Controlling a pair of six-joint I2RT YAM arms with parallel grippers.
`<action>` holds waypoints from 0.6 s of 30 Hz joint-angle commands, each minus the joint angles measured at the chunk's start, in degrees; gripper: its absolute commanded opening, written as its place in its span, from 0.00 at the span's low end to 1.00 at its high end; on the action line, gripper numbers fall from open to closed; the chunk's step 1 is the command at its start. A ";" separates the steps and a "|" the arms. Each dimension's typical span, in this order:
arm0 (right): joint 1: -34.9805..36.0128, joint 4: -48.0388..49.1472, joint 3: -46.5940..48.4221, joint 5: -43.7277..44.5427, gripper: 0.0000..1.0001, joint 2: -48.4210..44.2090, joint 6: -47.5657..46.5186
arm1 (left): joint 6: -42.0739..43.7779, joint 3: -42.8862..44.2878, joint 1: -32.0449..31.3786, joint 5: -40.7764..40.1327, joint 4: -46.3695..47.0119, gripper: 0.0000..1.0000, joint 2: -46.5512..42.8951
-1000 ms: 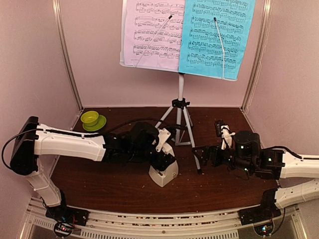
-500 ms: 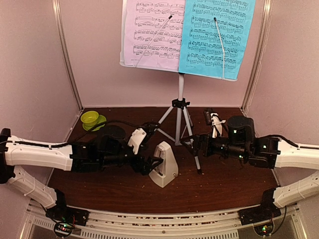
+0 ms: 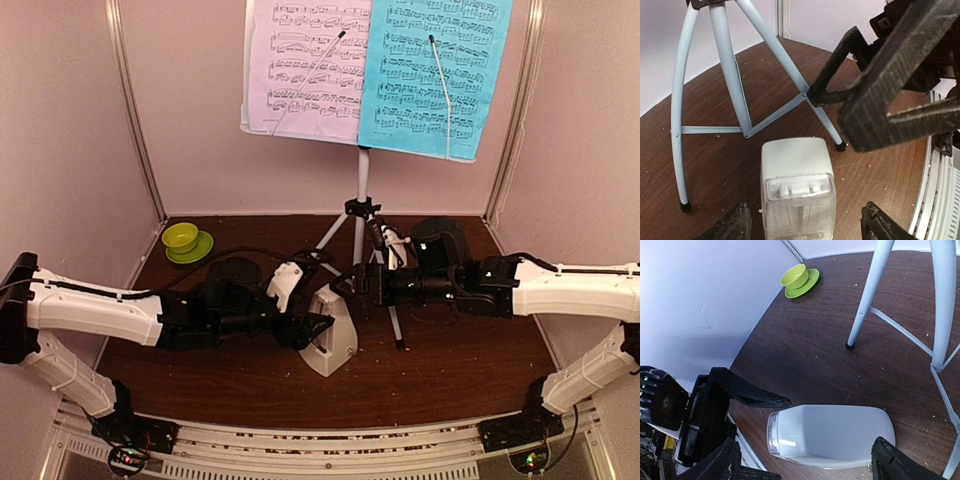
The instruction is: Set up the instrument practice props
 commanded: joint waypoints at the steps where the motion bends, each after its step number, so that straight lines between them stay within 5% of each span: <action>1: -1.82 2.85 0.80 -4.58 0.89 1.86 4.08 | 1.27 2.23 0.35 0.09 4.52 0.76 1.23; 18: -3.58 4.88 -2.09 -8.50 0.81 5.88 7.19 | 1.26 3.04 0.35 -1.73 3.50 0.56 1.61</action>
